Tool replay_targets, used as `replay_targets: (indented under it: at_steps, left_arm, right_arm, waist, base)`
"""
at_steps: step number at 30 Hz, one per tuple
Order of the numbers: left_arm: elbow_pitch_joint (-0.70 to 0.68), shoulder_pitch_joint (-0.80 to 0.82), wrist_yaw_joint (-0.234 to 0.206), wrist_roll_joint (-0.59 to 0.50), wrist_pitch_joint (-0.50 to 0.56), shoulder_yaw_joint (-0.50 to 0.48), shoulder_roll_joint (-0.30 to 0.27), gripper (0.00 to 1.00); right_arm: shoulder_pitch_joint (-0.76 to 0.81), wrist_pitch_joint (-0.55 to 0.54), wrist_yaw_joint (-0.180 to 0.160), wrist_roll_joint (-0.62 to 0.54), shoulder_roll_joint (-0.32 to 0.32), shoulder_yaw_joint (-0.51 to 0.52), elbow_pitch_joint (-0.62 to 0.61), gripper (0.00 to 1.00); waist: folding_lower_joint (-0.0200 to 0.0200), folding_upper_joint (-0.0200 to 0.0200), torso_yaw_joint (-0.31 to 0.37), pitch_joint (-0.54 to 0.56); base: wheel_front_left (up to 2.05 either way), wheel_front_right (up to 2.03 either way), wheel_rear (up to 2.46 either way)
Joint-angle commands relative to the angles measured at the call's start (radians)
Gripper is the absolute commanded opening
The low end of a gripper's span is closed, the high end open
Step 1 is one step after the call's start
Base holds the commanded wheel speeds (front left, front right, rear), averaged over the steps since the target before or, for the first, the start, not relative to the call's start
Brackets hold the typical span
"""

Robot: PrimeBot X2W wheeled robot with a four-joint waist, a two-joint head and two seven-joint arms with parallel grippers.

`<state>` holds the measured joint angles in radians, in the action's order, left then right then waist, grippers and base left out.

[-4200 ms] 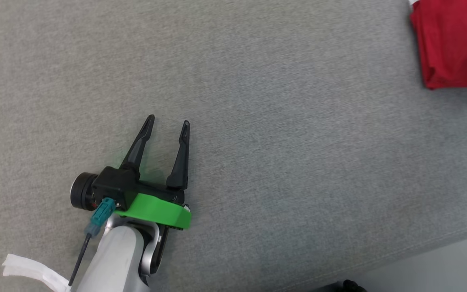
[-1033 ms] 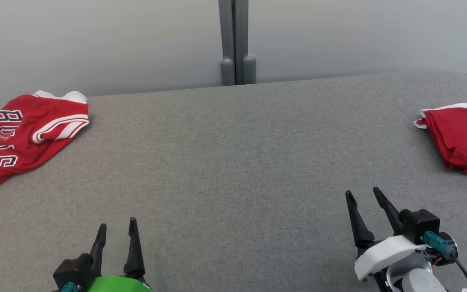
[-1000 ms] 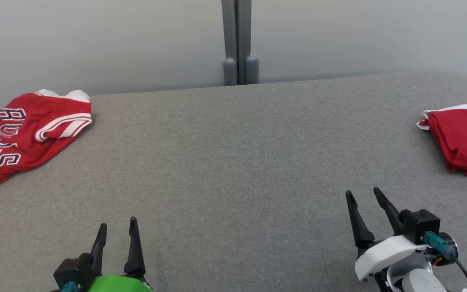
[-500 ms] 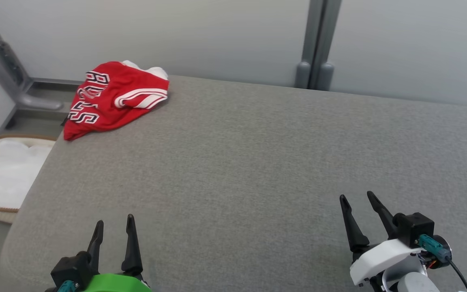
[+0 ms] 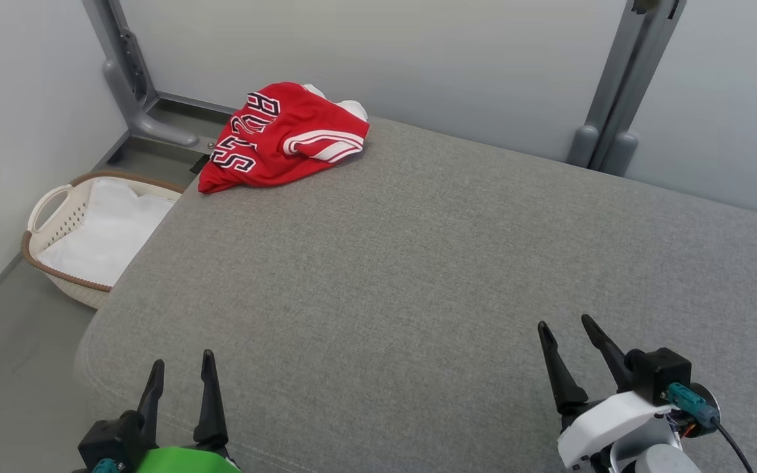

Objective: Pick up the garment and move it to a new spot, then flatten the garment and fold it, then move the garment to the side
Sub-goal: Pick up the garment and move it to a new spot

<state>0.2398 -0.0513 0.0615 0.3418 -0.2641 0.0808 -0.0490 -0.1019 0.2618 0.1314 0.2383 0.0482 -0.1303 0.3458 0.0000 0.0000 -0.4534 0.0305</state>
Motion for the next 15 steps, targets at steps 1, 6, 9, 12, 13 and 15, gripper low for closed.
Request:
replay_targets:
  at_steps: [1, 6, 9, 12, 13, 15]
  left_arm:
    - [-0.006, -0.013, 0.001, -0.007, 0.0, -0.003, -0.003, 1.0]
    - [-0.039, -0.002, -0.001, -0.016, 0.0, -0.024, -0.006, 1.0]
    - [-0.093, 0.031, 0.008, -0.01, 0.0, -0.051, -0.015, 1.0]
    - [-0.147, 0.072, 0.011, -0.023, 0.0, -0.075, -0.054, 1.0]
    - [-0.164, 0.095, 0.014, -0.024, 0.0, -0.085, -0.071, 1.0]
    - [-0.203, 0.151, 0.012, -0.024, 0.017, -0.101, -0.1, 1.0]
  right_arm:
    - [0.014, 0.004, -0.002, 0.003, 0.005, 0.001, 0.0, 1.0]
    - [0.007, 0.004, -0.002, -0.012, 0.004, 0.009, -0.009, 1.0]
    - [0.0, 0.004, -0.002, -0.027, 0.004, 0.018, -0.018, 1.0]
    - [-0.018, 0.004, -0.002, -0.052, 0.004, 0.023, -0.026, 1.0]
    - [-0.026, 0.004, -0.002, -0.062, 0.004, 0.024, -0.029, 1.0]
    - [-0.044, 0.004, -0.002, -0.08, 0.005, 0.025, -0.034, 1.0]
  waist:
    - [0.0, 0.0, -0.003, 0.002]
    - [0.0, 0.0, 0.005, -0.008]
    - [0.0, 0.0, 0.013, -0.026]
    - [0.0, 0.0, 0.027, -0.055]
    - [0.0, 0.0, 0.034, -0.067]
    - [0.0, 0.0, 0.05, -0.093]
  base:
    - [0.0, 0.0, 0.0]
    - [0.0, 0.0, 0.0]
    - [0.0, 0.0, 0.0]
    - [0.0, 0.0, 0.0]
    - [0.0, 0.0, 0.0]
    - [0.0, 0.0, 0.0]
